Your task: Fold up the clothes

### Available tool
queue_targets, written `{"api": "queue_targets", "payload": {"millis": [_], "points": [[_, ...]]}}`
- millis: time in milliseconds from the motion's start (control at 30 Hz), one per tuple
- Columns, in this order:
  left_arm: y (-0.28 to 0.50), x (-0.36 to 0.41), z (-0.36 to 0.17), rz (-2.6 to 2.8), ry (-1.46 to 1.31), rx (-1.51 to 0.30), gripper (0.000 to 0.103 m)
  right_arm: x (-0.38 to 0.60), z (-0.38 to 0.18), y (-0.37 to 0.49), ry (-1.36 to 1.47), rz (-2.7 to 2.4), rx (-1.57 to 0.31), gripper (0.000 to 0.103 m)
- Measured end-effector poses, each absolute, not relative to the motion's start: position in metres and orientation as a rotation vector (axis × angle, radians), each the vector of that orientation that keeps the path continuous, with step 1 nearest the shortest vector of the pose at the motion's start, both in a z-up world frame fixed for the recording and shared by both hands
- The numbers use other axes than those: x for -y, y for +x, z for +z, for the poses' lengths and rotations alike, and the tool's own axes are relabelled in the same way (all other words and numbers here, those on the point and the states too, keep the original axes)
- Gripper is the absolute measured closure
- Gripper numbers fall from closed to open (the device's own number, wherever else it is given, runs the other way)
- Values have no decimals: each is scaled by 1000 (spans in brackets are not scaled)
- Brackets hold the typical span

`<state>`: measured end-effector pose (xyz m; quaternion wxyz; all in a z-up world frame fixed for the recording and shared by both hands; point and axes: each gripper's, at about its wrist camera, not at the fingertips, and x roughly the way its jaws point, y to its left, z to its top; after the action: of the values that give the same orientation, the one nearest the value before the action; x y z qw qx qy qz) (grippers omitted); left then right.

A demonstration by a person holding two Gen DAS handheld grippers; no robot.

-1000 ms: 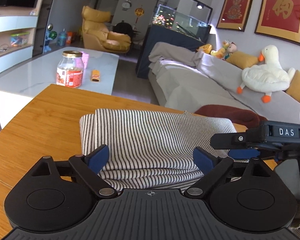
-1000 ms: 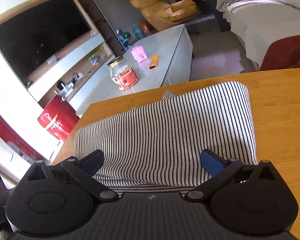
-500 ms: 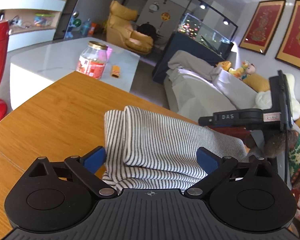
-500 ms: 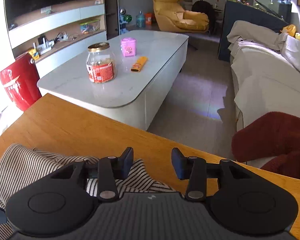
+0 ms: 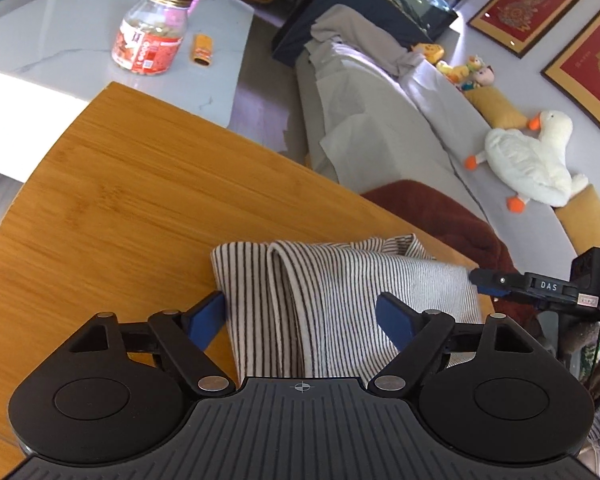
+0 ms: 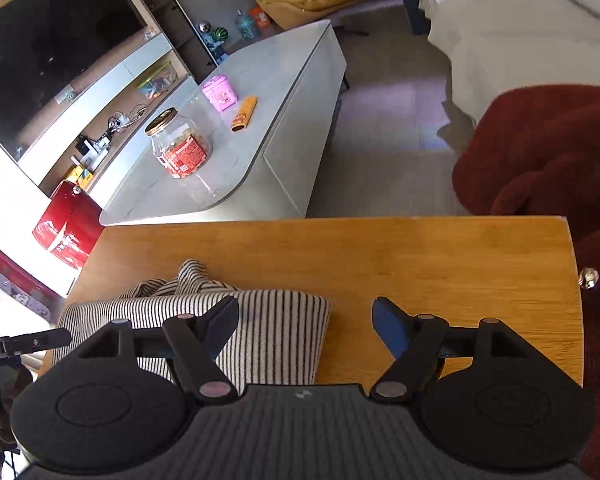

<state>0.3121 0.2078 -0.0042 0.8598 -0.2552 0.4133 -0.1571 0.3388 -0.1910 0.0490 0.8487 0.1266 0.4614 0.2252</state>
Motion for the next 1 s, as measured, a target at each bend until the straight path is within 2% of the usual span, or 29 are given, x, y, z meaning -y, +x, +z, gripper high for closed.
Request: {"api": "queue_targets", "payload": {"millis": [133, 167, 233, 300, 367, 433, 567, 767, 1000], "points": [[334, -199, -5, -378, -511, -875, 21, 173, 37, 354, 274, 638, -998, 32], [340, -198, -6, -376, -509, -876, 27, 167, 36, 359, 269, 659, -995, 32], [347, -195, -7, -363, -499, -879, 38, 153, 34, 368, 252, 698, -989, 43], [350, -187, -6, -339, -453, -881, 61, 137, 35, 372, 204, 726, -987, 68], [348, -174, -3, -313, -376, -876, 66, 122, 37, 367, 147, 733, -977, 75], [343, -169, 5, -303, -337, -864, 71, 112, 50, 356, 74, 735, -935, 86], [319, -167, 38, -329, -300, -780, 74, 103, 87, 324, -46, 742, -831, 89], [237, -159, 81, -403, -182, -668, 74, 115, 146, 244, -154, 786, -722, 90], [152, -157, 74, -448, -172, -671, 74, 115, 157, 131, -312, 834, -727, 90]]}}
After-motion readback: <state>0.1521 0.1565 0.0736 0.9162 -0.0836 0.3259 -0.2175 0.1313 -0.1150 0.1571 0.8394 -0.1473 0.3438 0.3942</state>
